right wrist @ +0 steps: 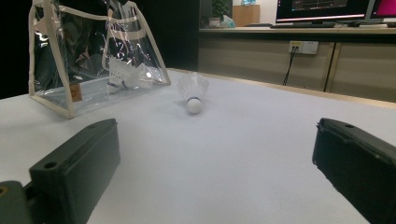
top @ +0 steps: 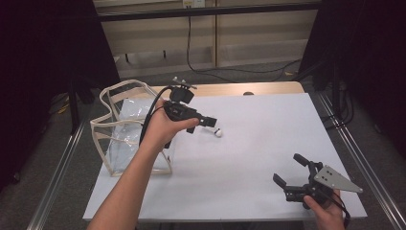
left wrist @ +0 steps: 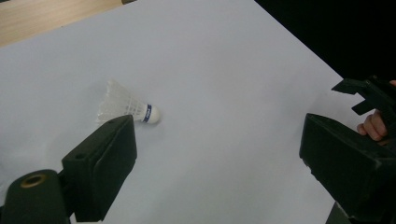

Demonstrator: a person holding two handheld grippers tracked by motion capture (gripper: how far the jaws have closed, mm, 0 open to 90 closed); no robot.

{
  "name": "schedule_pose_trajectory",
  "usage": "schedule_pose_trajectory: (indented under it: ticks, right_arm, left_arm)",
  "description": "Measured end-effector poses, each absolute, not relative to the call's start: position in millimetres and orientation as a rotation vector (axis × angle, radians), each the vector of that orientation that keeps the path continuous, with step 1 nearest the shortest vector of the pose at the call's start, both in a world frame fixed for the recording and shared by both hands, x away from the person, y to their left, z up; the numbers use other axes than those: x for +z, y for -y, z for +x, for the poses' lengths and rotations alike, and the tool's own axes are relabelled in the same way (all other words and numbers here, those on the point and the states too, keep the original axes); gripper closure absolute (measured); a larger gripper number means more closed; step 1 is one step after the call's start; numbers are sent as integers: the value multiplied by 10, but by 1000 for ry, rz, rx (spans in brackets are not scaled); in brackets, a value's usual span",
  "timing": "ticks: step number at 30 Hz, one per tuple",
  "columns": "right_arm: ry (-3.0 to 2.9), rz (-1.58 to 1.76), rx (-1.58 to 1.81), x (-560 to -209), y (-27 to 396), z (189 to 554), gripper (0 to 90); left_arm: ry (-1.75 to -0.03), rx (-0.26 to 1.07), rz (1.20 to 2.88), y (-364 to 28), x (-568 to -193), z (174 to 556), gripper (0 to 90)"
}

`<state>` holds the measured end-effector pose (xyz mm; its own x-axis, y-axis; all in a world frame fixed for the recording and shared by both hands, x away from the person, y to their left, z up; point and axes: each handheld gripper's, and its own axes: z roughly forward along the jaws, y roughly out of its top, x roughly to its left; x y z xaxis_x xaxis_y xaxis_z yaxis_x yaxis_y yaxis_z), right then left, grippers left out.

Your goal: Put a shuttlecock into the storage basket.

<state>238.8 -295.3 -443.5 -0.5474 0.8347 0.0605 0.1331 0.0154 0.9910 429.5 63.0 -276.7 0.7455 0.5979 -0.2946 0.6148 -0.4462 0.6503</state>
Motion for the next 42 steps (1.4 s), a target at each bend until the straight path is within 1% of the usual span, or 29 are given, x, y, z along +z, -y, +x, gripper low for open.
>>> schedule_pose_trajectory:
  ticks: [18,36,42]
  right_arm:
    - [-1725,992,1582,-4438,2951,2392,7]
    - [-1726,990,1579,-4436,2955,2387,7]
    - [-1725,989,1581,-4434,2953,2389,7]
  left_arm:
    - [-951,29,2168,-529,-3013,4284,77]
    - [-997,90,2149,-479,-3245,4306,77]
    - [-1005,92,2157,-452,-3321,4300,77]
